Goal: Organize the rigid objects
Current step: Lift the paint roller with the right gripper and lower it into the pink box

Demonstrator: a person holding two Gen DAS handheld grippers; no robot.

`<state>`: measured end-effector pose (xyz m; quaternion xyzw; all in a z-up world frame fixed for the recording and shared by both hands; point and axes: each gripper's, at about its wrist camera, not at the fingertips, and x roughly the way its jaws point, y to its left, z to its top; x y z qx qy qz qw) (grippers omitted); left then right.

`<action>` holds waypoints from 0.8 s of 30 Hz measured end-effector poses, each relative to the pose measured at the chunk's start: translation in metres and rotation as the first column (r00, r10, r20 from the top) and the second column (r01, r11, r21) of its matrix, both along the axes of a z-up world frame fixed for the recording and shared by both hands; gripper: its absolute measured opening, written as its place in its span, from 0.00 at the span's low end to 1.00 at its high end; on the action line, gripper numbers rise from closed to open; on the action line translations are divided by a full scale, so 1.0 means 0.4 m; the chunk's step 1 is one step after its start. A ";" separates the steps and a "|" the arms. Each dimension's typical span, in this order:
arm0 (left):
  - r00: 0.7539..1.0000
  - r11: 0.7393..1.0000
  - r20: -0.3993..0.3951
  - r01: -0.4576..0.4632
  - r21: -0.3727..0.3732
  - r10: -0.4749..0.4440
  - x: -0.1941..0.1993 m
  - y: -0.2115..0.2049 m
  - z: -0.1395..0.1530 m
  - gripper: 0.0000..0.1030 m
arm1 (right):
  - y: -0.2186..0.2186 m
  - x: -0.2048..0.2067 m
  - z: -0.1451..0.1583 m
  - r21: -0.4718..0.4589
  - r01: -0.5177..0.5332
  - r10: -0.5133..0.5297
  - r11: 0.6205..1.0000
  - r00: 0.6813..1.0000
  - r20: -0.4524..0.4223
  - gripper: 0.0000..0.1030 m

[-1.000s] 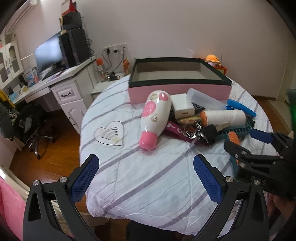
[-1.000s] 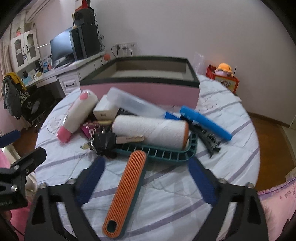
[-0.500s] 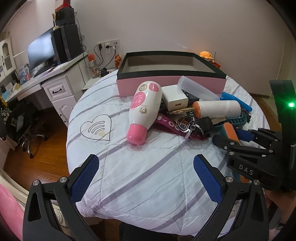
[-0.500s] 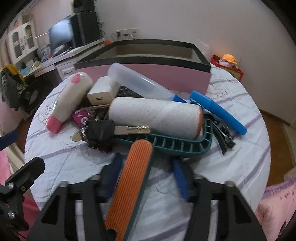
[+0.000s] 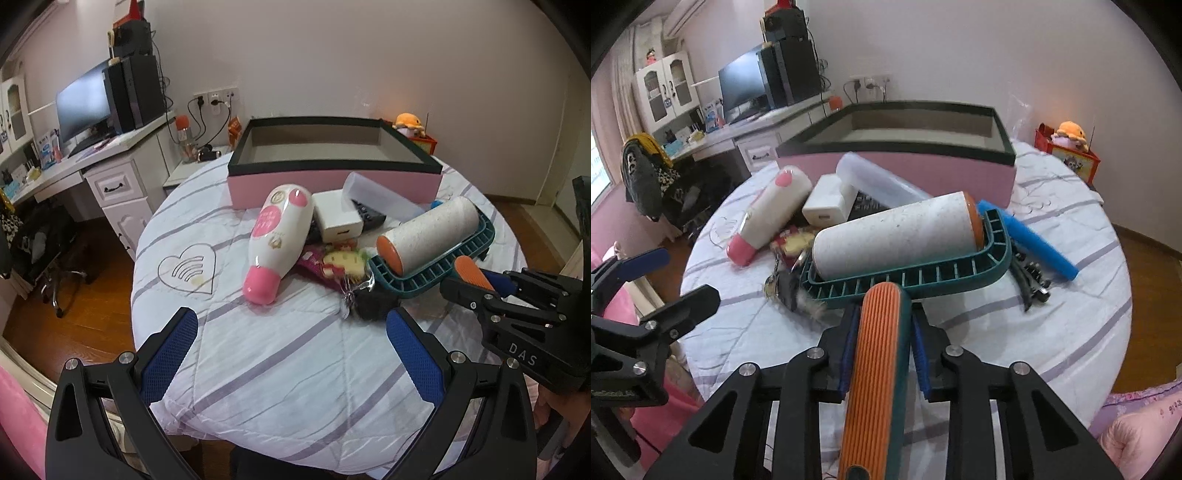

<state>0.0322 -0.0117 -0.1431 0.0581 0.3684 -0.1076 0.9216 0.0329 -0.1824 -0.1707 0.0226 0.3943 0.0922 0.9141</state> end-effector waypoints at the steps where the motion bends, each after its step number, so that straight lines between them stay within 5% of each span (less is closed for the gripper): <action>1: 1.000 1.000 0.003 0.003 -0.001 -0.003 -0.002 -0.005 0.004 1.00 | -0.006 -0.002 0.003 0.006 0.003 -0.003 1.000 1.000 0.010 0.26; 15: 0.994 1.000 0.105 -0.002 -0.021 0.004 0.002 -0.042 0.117 1.00 | -0.013 -0.012 0.110 0.003 -0.014 0.013 1.000 0.989 0.146 0.26; 24: 0.985 1.000 0.169 -0.027 -0.008 0.028 0.096 -0.064 0.182 1.00 | -0.021 0.096 0.201 0.008 -0.042 0.039 0.999 0.973 0.228 0.27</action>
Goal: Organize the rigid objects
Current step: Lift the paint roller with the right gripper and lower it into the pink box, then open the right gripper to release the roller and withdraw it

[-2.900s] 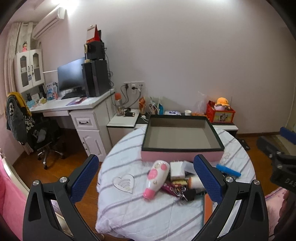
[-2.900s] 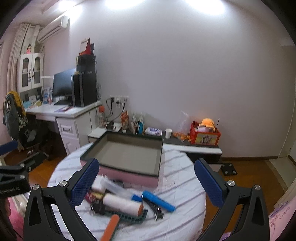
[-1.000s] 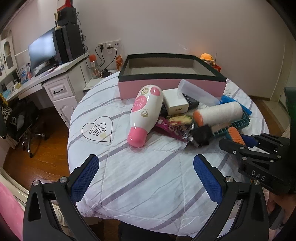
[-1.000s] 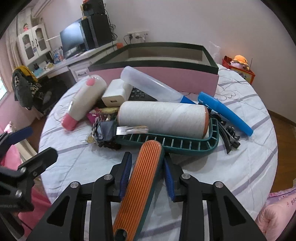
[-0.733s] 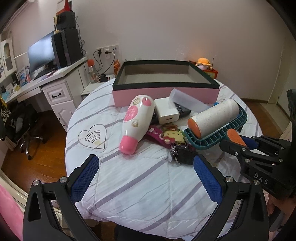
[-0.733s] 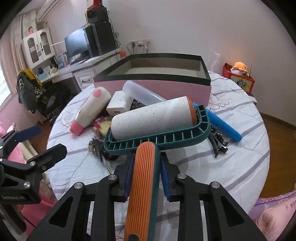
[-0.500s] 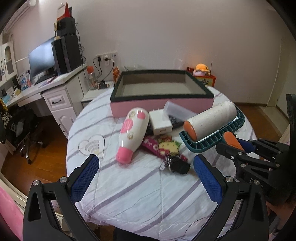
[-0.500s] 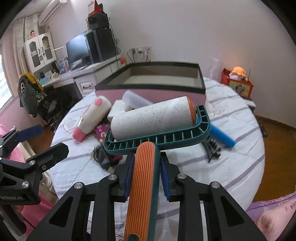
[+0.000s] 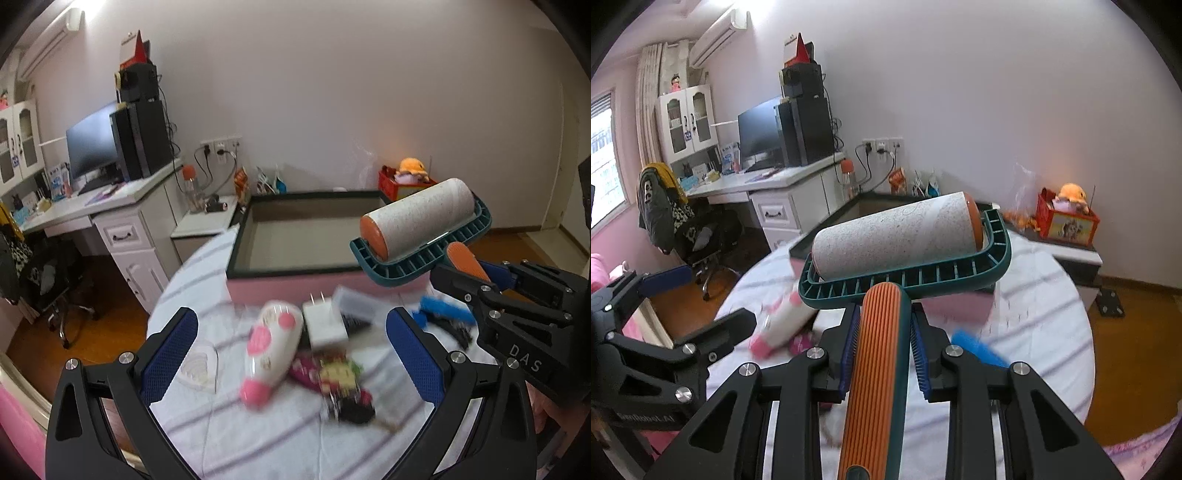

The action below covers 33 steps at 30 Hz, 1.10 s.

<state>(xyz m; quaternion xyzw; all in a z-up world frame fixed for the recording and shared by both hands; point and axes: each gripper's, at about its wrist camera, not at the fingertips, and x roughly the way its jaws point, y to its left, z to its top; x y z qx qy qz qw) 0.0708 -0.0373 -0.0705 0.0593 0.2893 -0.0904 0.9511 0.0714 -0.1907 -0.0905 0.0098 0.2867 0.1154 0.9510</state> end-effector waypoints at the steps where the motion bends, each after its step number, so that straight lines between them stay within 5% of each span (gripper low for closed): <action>1: 1.000 1.000 0.008 -0.005 0.007 0.005 0.020 -0.003 0.008 1.00 | -0.001 0.018 0.005 0.002 -0.005 0.005 1.000 1.000 0.004 0.27; 9: 0.998 0.998 0.011 -0.067 0.019 0.067 0.201 0.002 0.023 1.00 | 0.008 0.216 0.025 -0.021 -0.026 0.026 0.999 1.000 -0.002 0.27; 16: 0.994 0.994 -0.042 -0.099 0.049 0.101 0.356 0.009 -0.024 1.00 | 0.002 0.400 -0.038 -0.020 -0.029 0.027 0.999 0.993 -0.111 0.27; 24: 0.991 0.993 -0.077 -0.102 0.055 0.106 0.395 0.017 -0.065 1.00 | 0.014 0.524 -0.147 -0.061 -0.023 0.005 0.998 0.959 -0.284 0.27; 28: 0.992 0.993 -0.071 -0.102 0.054 0.106 0.386 0.019 -0.062 1.00 | 0.004 0.528 -0.165 -0.090 0.004 -0.030 0.996 0.955 -0.295 0.27; 29: 0.992 0.993 -0.069 -0.101 0.053 0.105 0.384 0.019 -0.059 1.00 | 0.001 0.527 -0.164 -0.090 0.011 -0.038 0.996 0.954 -0.297 0.29; 31: 0.992 0.993 -0.062 -0.104 0.052 0.107 0.371 0.023 -0.050 1.00 | -0.007 0.516 -0.159 -0.073 0.026 -0.047 0.997 0.952 -0.303 0.51; 33: 0.993 0.994 -0.051 -0.105 0.042 0.107 0.355 0.029 -0.037 1.00 | -0.012 0.502 -0.144 -0.088 0.033 -0.057 0.996 0.956 -0.287 0.63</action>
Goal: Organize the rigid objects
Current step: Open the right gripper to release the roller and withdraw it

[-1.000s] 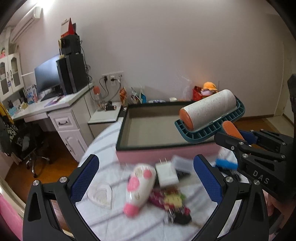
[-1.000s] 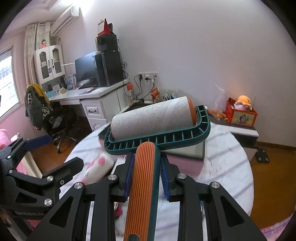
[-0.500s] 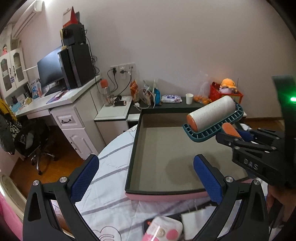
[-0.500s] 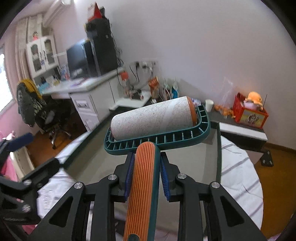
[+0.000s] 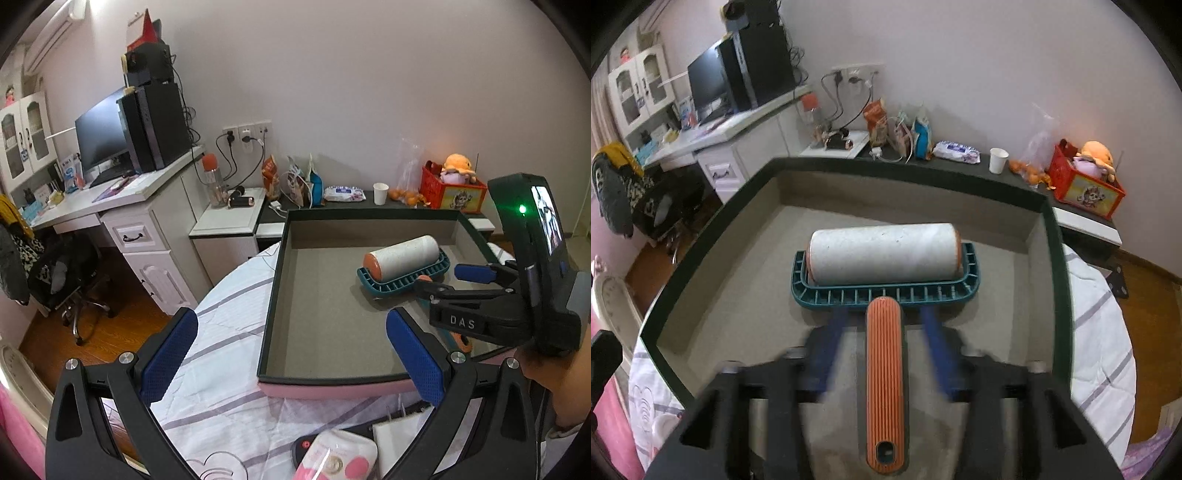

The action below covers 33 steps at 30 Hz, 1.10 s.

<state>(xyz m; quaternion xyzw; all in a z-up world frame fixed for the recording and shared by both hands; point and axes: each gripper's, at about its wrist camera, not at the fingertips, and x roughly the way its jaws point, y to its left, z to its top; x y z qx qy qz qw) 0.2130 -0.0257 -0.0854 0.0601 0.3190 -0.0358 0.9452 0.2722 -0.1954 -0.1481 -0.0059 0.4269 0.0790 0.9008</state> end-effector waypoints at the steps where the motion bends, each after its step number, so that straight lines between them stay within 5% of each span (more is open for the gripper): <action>1: 1.000 1.000 0.006 -0.001 -0.003 0.001 -0.014 0.002 0.009 1.00 | -0.001 -0.009 0.011 0.002 0.004 -0.004 1.000 1.000 0.014 0.64; 5: 0.999 1.000 0.046 0.002 -0.013 -0.002 -0.081 0.014 0.053 1.00 | -0.002 -0.063 0.073 0.002 0.021 -0.021 1.000 0.998 0.066 0.79; 9: 0.997 1.000 0.082 0.005 -0.027 -0.002 -0.168 0.034 0.092 1.00 | 0.004 -0.185 0.161 0.020 0.023 -0.026 1.000 0.985 0.169 0.83; 12: 0.994 0.999 0.106 0.007 -0.039 -0.003 -0.235 0.048 0.112 1.00 | 0.019 -0.292 0.211 0.004 0.017 -0.018 1.000 0.970 0.241 1.00; 20: 0.989 0.998 0.149 0.023 -0.050 -0.015 -0.442 0.073 0.143 1.00 | 0.040 -0.555 0.277 -0.040 0.063 -0.045 0.997 0.935 0.350 1.00; 33: 0.983 0.996 0.181 0.043 -0.075 -0.029 -0.637 0.125 0.150 1.00 | 0.049 -0.777 0.308 -0.033 0.102 -0.080 0.994 0.908 0.411 1.00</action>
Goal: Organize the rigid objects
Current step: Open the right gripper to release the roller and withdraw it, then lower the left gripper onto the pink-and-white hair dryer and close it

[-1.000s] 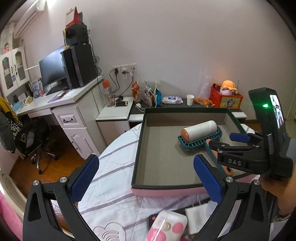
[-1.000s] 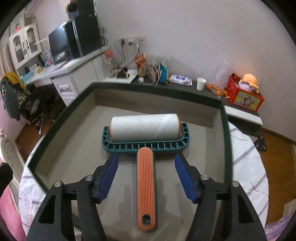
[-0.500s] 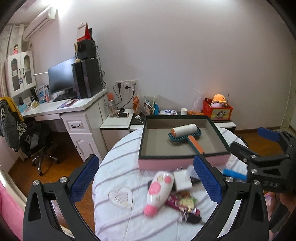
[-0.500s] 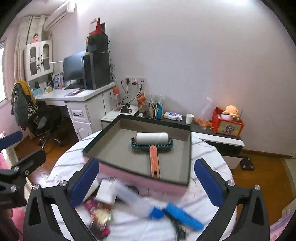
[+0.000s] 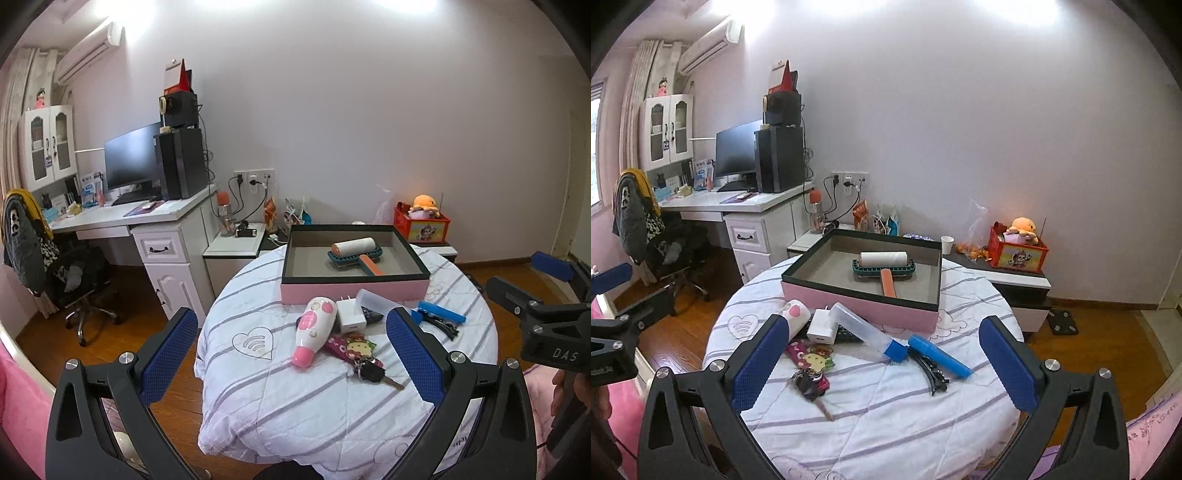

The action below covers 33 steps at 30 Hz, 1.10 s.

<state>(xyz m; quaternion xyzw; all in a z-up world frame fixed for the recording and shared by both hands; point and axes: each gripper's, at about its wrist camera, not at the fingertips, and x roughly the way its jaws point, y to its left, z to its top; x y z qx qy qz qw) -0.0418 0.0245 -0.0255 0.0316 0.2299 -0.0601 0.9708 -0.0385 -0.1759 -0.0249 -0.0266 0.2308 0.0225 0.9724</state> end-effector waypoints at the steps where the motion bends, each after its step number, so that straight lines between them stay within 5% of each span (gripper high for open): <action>1: 1.000 1.000 -0.006 0.004 0.003 -0.004 -0.005 -0.001 -0.002 1.00 | 0.001 -0.008 0.003 -0.001 0.000 0.000 1.000 1.000 0.006 1.00; 18: 0.996 0.999 -0.090 0.016 0.046 -0.012 0.033 -0.015 -0.072 1.00 | -0.008 0.004 -0.070 0.015 0.010 -0.009 1.000 0.998 -0.062 1.00; 33: 0.945 0.997 -0.320 0.071 0.001 -0.067 0.257 -0.033 -0.232 1.00 | -0.001 0.167 -0.200 0.010 -0.003 0.005 1.000 0.980 -0.199 1.00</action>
